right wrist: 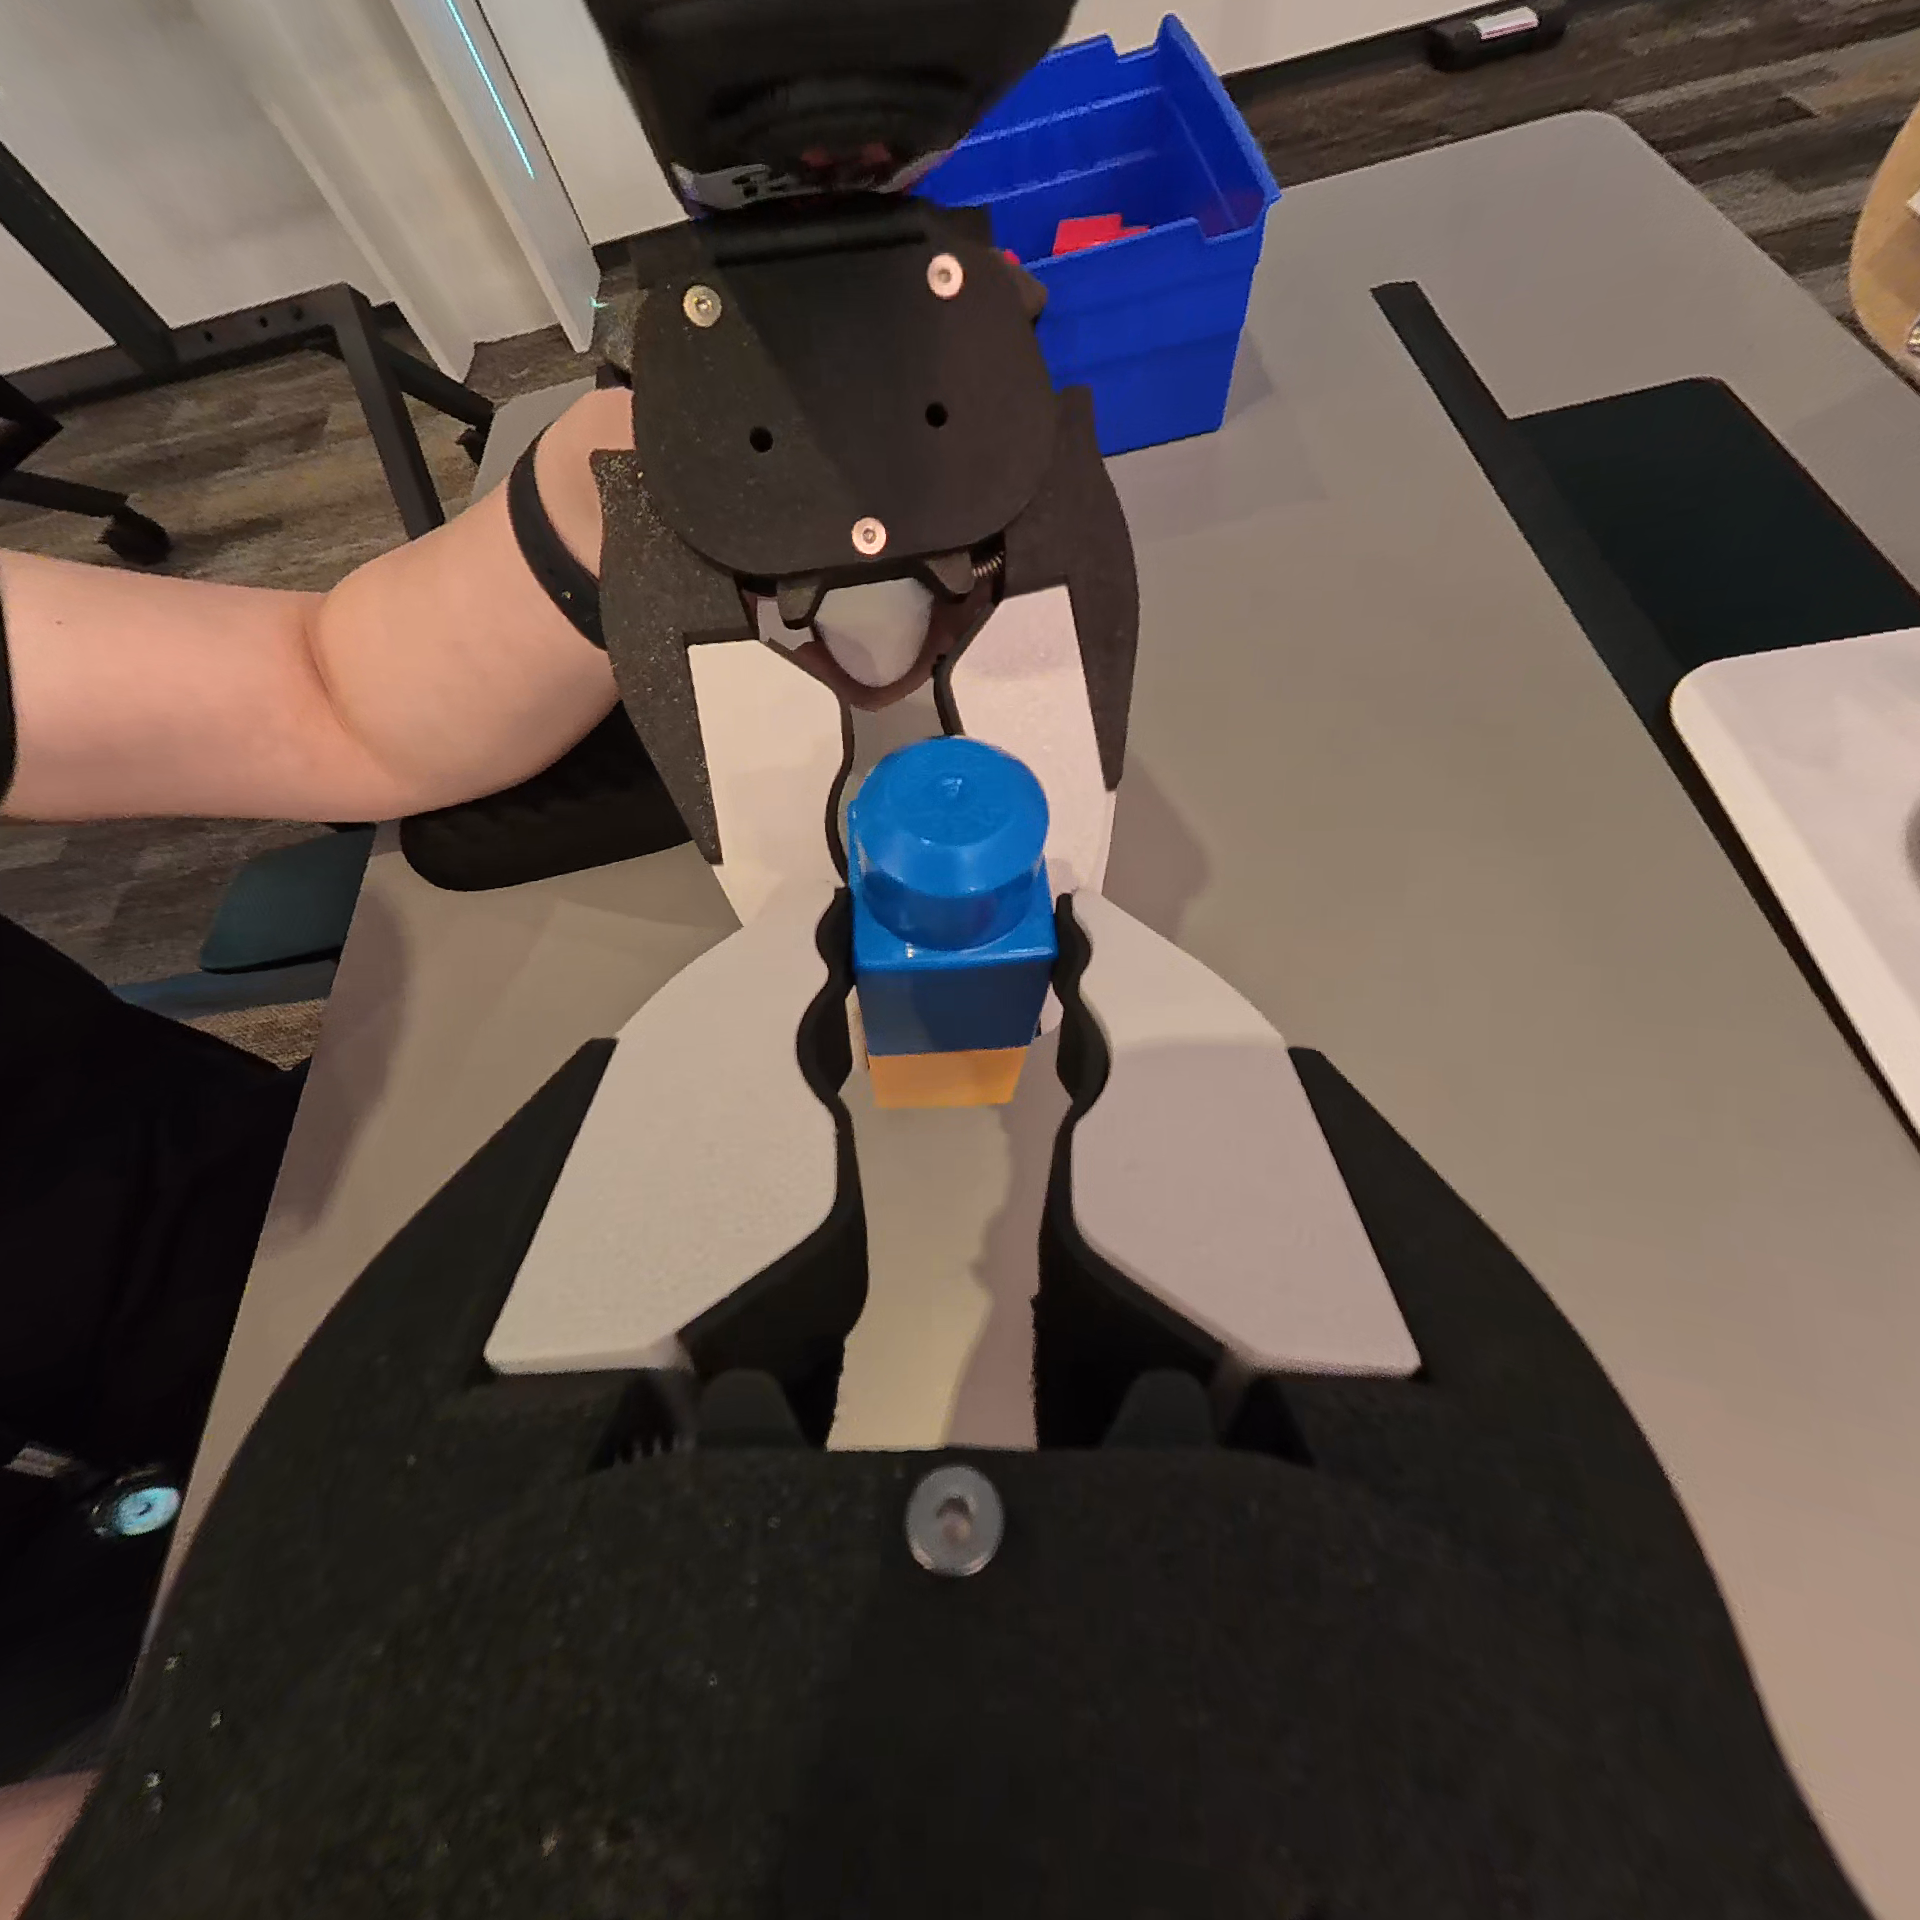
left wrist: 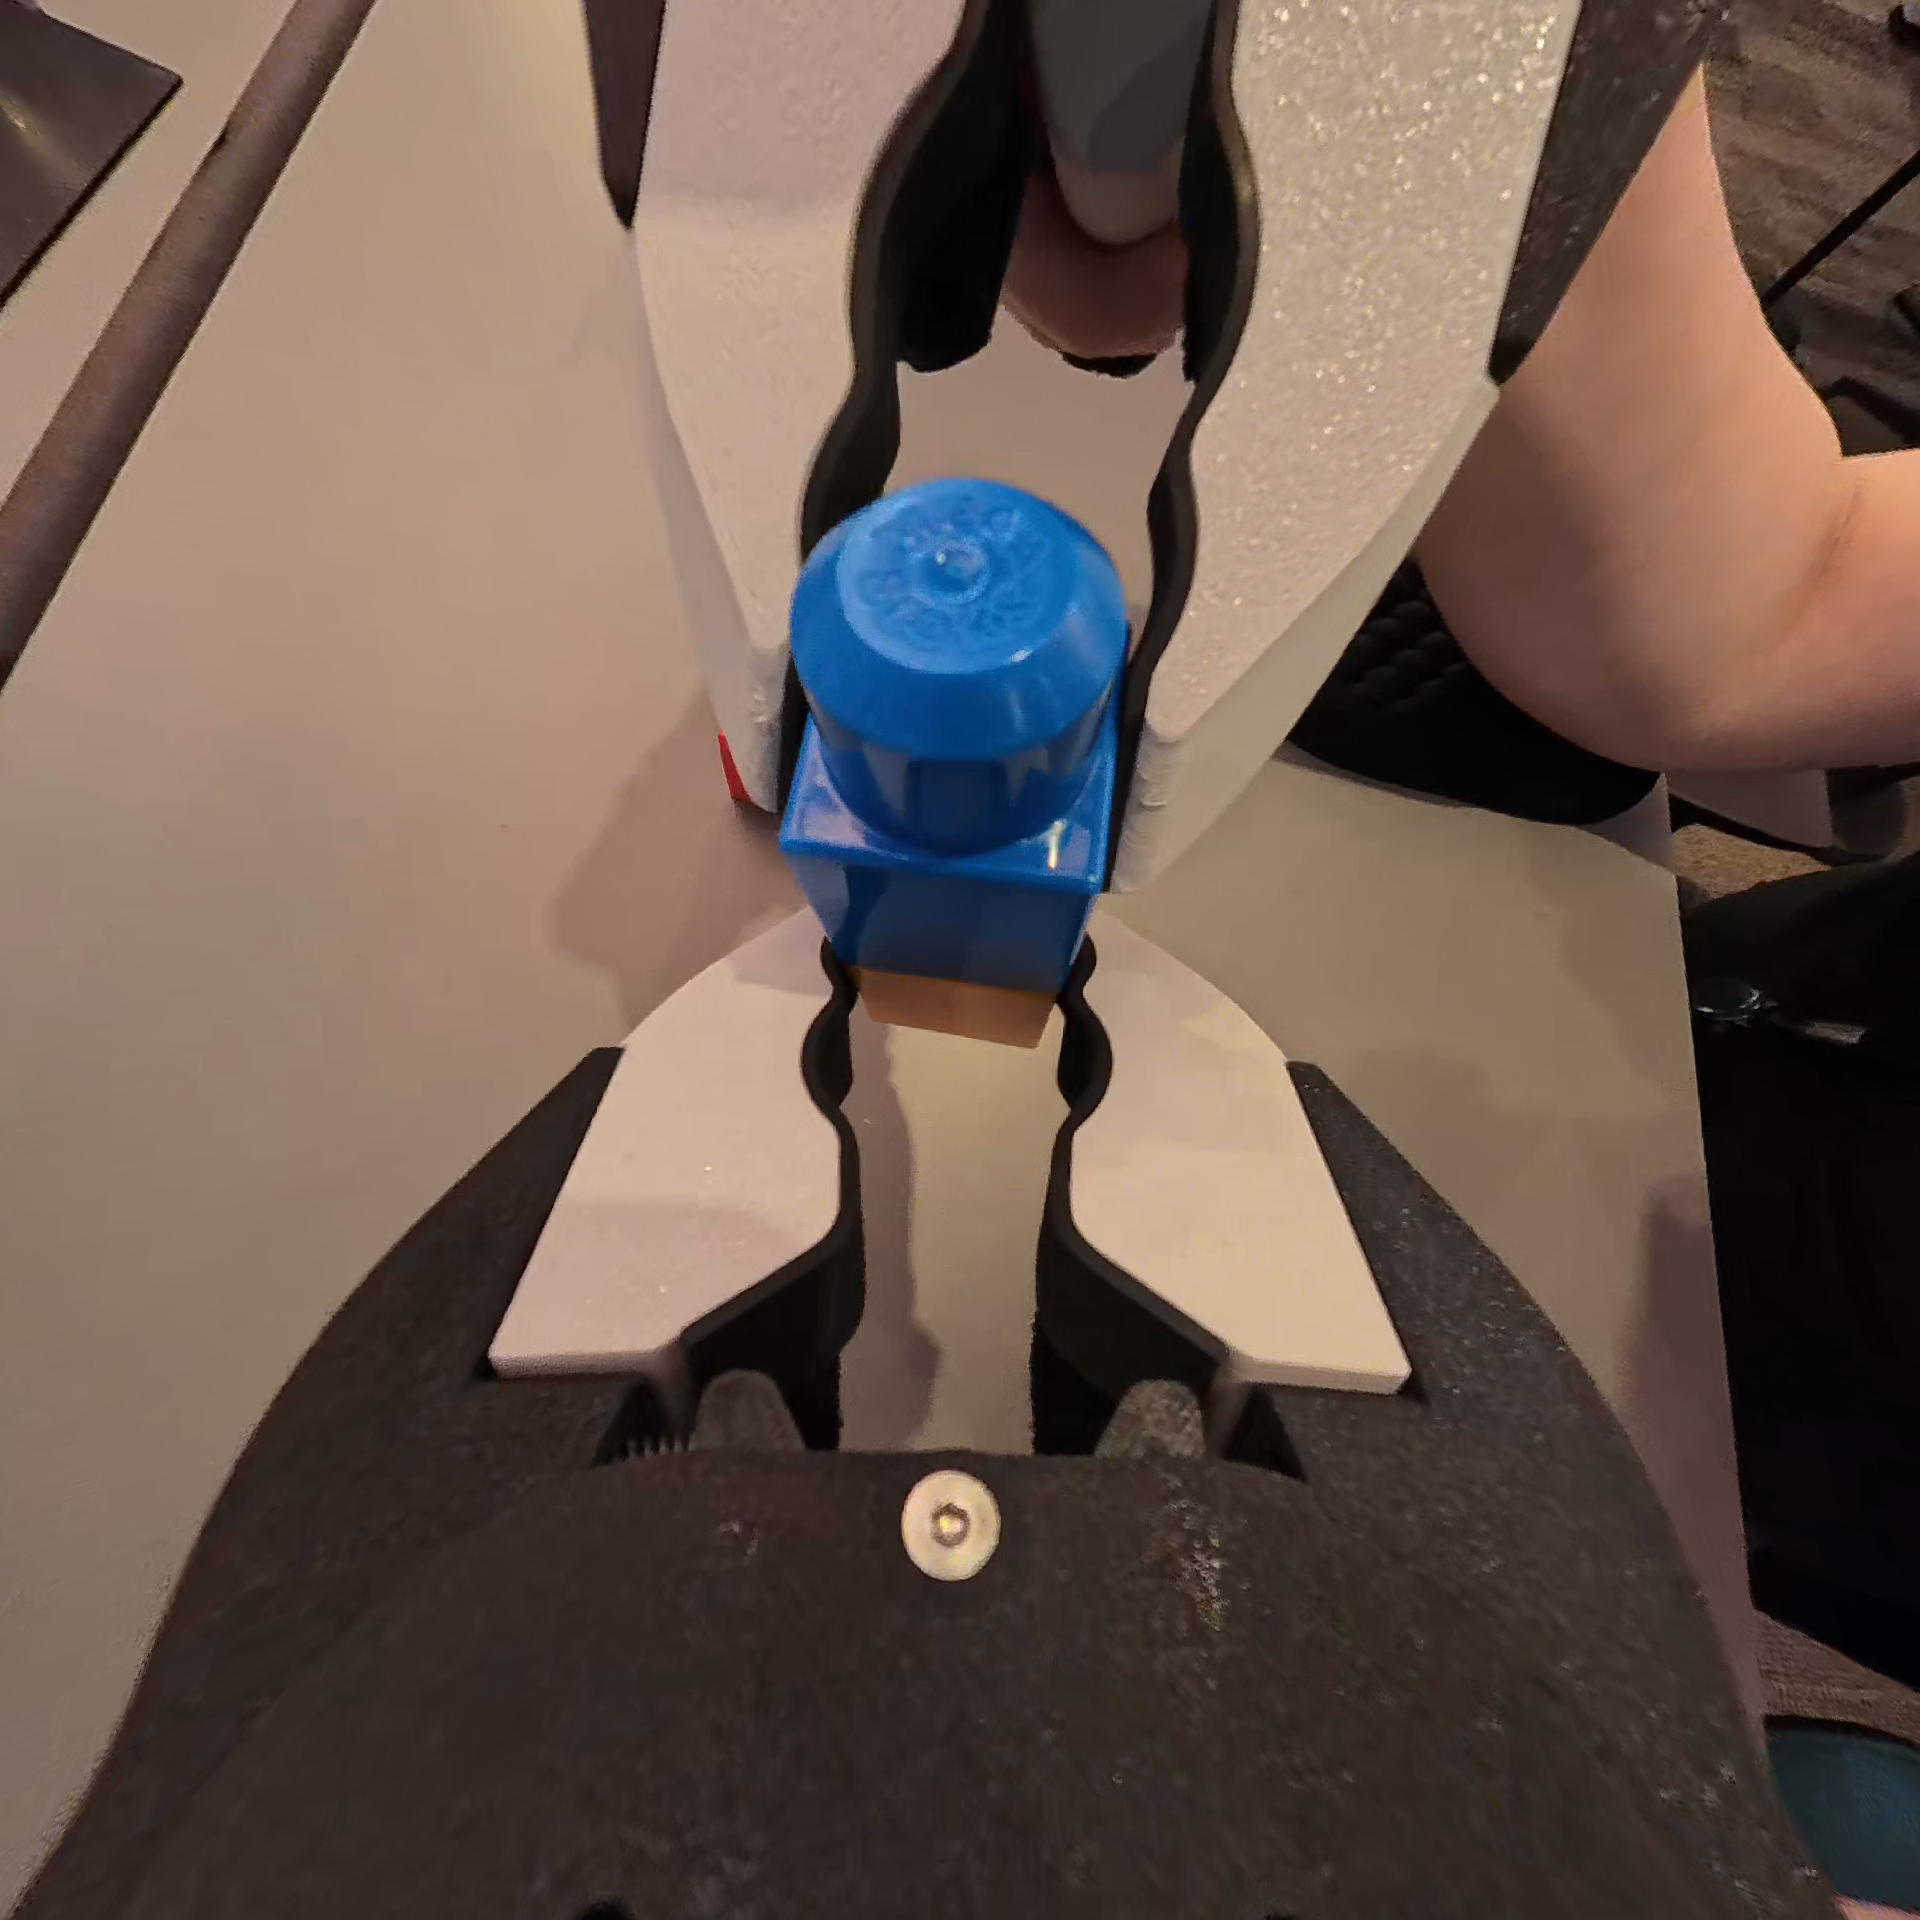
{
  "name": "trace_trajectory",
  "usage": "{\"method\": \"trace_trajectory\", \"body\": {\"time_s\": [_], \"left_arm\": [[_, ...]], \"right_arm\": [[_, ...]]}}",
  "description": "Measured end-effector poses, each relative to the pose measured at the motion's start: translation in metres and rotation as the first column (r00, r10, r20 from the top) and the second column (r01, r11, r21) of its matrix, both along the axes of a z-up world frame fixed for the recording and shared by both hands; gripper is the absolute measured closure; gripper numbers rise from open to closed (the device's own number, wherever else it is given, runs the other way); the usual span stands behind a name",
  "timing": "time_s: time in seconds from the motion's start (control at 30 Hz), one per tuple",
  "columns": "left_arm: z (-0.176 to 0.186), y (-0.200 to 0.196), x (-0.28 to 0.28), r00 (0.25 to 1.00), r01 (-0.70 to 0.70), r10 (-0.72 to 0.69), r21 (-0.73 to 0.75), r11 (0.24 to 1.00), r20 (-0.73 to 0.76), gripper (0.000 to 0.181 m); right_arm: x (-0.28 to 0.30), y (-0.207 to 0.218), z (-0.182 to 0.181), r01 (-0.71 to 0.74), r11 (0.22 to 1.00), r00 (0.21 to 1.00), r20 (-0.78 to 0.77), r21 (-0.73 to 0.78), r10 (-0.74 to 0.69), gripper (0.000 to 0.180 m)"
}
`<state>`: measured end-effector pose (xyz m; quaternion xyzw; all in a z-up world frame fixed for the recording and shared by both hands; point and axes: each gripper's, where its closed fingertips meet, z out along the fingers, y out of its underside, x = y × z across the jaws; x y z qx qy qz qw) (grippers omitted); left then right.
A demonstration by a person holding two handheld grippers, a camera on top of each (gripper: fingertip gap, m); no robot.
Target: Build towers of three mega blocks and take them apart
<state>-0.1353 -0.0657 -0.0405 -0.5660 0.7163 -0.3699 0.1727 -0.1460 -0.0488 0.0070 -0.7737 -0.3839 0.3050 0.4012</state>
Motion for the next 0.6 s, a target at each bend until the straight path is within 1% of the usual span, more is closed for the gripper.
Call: {"method": "trace_trajectory", "body": {"time_s": [0.13,0.23,0.3,0.43,0.5,0.57,0.6], "left_arm": [[0.001,0.0,0.002,1.0,-0.01,0.01,-0.055,0.998,0.004,0.145],[-0.003,0.003,0.0,0.999,-0.023,0.022,-0.038,0.999,-0.024,0.145],[-0.001,0.002,0.0,0.999,-0.025,0.024,-0.062,0.998,-0.022,0.145],[-0.001,0.0,-0.001,1.0,-0.014,0.013,-0.047,0.999,-0.022,0.144],[0.002,-0.001,0.002,1.0,-0.014,0.015,-0.078,0.997,0.005,0.144],[0.011,0.001,0.007,0.997,-0.021,0.029,-0.103,0.995,0.078,0.143],[0.017,0.0,0.01,0.992,-0.02,0.035,-0.119,0.993,0.123,0.14]], "right_arm": [[0.002,0.003,0.001,0.015,1.0,0.999,-0.048,-0.027,-0.016,0.144],[0.001,0.005,-0.004,0.024,0.999,0.999,-0.027,-0.038,-0.025,0.144],[0.001,0.005,-0.002,0.031,0.998,0.998,-0.045,-0.046,-0.033,0.144],[0.0,0.003,-0.002,0.01,0.999,0.999,-0.039,-0.036,-0.012,0.144],[0.002,0.002,0.0,0.004,1.0,1.0,-0.026,-0.02,-0.005,0.144],[0.007,0.003,0.006,0.024,1.0,0.999,-0.041,0.009,-0.023,0.144],[0.01,0.004,0.012,0.038,0.999,0.997,-0.062,0.024,-0.036,0.144]]}}
